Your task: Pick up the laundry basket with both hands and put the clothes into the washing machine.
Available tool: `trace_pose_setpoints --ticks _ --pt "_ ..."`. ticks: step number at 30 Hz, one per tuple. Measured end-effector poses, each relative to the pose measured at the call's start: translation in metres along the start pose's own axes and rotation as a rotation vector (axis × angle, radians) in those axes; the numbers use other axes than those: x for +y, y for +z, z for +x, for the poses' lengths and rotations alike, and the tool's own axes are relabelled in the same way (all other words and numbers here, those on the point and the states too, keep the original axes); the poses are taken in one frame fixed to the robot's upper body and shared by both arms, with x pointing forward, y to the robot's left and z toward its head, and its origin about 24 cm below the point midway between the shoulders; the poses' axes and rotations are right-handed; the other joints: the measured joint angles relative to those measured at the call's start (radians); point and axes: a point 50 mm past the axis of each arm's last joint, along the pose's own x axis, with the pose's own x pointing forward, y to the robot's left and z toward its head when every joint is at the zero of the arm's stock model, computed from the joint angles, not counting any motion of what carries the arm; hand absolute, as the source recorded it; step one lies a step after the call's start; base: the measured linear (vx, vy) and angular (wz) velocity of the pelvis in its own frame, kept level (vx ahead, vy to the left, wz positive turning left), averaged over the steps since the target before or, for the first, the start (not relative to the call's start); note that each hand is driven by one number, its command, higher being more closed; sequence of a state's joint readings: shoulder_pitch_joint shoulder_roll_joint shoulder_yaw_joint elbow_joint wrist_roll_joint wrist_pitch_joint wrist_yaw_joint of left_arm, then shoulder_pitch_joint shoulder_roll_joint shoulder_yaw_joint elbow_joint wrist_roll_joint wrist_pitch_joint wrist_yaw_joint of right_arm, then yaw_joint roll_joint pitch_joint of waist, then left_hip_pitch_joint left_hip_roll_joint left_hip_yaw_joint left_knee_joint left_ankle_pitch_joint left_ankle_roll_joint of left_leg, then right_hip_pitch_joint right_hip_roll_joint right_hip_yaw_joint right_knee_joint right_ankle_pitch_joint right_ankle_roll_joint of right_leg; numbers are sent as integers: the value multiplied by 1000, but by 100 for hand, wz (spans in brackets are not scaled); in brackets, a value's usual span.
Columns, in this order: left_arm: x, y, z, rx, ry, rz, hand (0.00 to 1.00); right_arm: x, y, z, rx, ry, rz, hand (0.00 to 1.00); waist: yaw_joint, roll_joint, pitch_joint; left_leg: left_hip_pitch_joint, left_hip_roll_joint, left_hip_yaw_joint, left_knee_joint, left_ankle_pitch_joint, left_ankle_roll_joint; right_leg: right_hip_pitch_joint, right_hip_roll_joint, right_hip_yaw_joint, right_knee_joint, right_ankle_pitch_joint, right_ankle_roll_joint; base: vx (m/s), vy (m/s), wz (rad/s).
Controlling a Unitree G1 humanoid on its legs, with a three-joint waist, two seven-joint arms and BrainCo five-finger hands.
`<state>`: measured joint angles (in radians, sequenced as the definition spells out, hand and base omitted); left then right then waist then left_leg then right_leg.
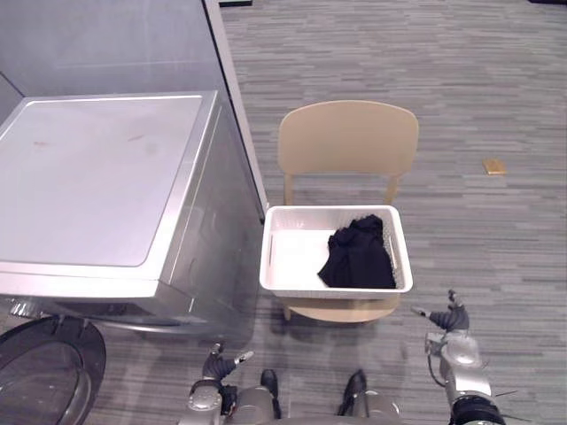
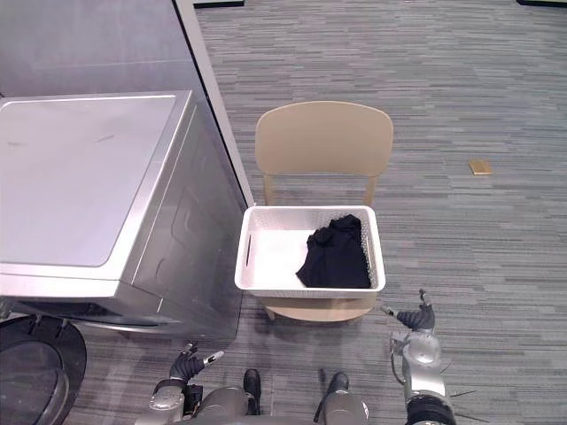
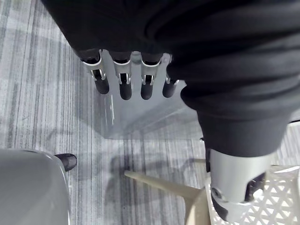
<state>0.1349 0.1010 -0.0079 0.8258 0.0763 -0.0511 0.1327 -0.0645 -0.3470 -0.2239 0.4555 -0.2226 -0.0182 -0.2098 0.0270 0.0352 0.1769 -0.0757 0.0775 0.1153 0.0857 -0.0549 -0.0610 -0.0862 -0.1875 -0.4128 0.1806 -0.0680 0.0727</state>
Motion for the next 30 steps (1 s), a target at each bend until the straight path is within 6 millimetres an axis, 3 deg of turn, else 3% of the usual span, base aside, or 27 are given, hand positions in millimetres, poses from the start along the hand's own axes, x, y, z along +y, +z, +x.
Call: trace_pose_setpoints --ticks 1,3,6,9,12,15,18,22,25,26,30 --pt "4 -2 0 0 9 12 0 -8 23 9 -120 23 -124 0 0 -7 -9 -23 -7 1 -4 5 0 -27 -4 5 6 -3 7 -94 35 -2" --pt "8 -3 0 1 15 20 0 -9 49 19 -235 63 -250 0 0 -10 -8 -51 -9 6 -2 13 4 -60 -7 15 13 -1 9 -78 19 -4" --pt "11 -1 0 -15 20 23 0 2 84 33 -372 149 -396 0 17 -9 -4 -111 -11 18 7 23 7 -123 -7 32 15 17 7 -70 10 -11" --pt "13 5 2 -42 28 14 0 9 104 49 -406 202 -519 0 38 1 34 -158 -10 9 28 31 17 -155 -6 29 15 37 -9 -28 1 9" --pt "19 17 6 -80 47 5 0 -4 123 66 -415 185 -619 0 68 17 86 -212 -12 -19 33 55 17 -197 -6 9 15 51 -24 -12 -9 23" --pt "32 35 11 -136 83 -22 0 -19 149 78 -429 128 -656 0 74 23 159 -262 -12 -52 32 88 17 -236 -4 2 31 62 -40 21 -25 36" --pt "41 63 16 -224 123 -76 0 -43 174 88 -437 50 -705 0 101 34 224 -325 -19 -81 32 118 15 -295 -10 -3 50 65 -44 -39 -25 22" --pt "52 99 20 -330 157 -130 0 -67 198 98 -393 -50 -729 0 129 57 245 -434 -27 -111 -25 177 13 -420 -19 -23 68 67 -48 -70 -31 20" --pt "55 120 22 -383 165 -170 0 -70 210 98 -410 -79 -732 0 151 60 258 -479 -25 -116 -66 204 12 -494 -27 -23 98 63 -53 -67 -53 10" --pt "54 130 22 -411 161 -191 0 -70 213 97 -421 -94 -726 100 153 59 264 -498 -27 -119 -79 215 11 -524 -36 -25 119 56 -55 -67 -59 20" --pt "59 152 18 -485 187 -256 0 -60 232 90 -516 -110 -686 100 150 55 267 -537 -37 -137 -82 227 8 -578 -61 -26 189 26 -58 -33 -46 21"
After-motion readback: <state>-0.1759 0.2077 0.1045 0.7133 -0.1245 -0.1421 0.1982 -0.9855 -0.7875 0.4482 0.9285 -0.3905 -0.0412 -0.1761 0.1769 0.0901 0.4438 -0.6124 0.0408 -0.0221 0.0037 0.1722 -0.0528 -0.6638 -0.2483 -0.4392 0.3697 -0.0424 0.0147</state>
